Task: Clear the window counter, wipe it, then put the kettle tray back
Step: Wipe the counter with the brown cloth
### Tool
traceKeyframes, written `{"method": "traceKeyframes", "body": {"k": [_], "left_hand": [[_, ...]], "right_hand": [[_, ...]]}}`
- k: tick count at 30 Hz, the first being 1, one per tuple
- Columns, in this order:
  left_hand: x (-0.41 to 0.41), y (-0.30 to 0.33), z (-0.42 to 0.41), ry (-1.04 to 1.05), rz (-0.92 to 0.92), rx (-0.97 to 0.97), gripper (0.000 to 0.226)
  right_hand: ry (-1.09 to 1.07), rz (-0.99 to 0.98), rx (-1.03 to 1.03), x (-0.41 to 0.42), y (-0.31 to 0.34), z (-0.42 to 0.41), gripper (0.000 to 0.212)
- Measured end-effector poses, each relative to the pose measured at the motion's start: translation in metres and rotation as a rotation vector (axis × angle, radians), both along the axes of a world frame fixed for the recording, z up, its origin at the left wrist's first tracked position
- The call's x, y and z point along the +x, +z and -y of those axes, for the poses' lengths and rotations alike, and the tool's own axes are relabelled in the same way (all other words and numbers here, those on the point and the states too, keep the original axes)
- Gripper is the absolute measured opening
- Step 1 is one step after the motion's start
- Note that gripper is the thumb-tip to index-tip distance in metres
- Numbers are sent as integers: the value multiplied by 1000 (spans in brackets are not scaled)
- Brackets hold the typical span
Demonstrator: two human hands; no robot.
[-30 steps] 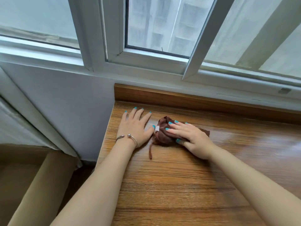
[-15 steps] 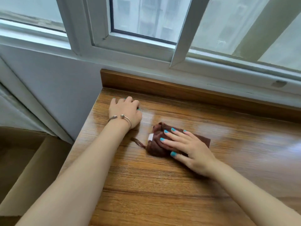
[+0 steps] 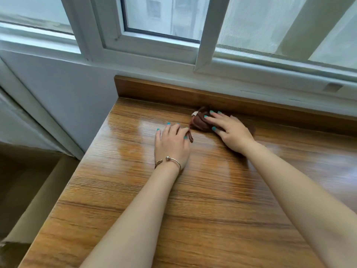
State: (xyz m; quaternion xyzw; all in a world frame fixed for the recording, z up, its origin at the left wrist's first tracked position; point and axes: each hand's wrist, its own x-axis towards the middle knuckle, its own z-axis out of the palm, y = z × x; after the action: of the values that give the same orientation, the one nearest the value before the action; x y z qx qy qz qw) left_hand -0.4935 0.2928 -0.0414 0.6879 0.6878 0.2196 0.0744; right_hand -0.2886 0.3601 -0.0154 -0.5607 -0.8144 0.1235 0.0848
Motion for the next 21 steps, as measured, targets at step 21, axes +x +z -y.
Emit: {"method": "traceKeyframes", "body": {"k": [21], "left_hand": [[8, 4, 2, 22, -122, -54, 49]], "right_hand": [[-103, 104, -36, -4, -2, 59, 49]]}}
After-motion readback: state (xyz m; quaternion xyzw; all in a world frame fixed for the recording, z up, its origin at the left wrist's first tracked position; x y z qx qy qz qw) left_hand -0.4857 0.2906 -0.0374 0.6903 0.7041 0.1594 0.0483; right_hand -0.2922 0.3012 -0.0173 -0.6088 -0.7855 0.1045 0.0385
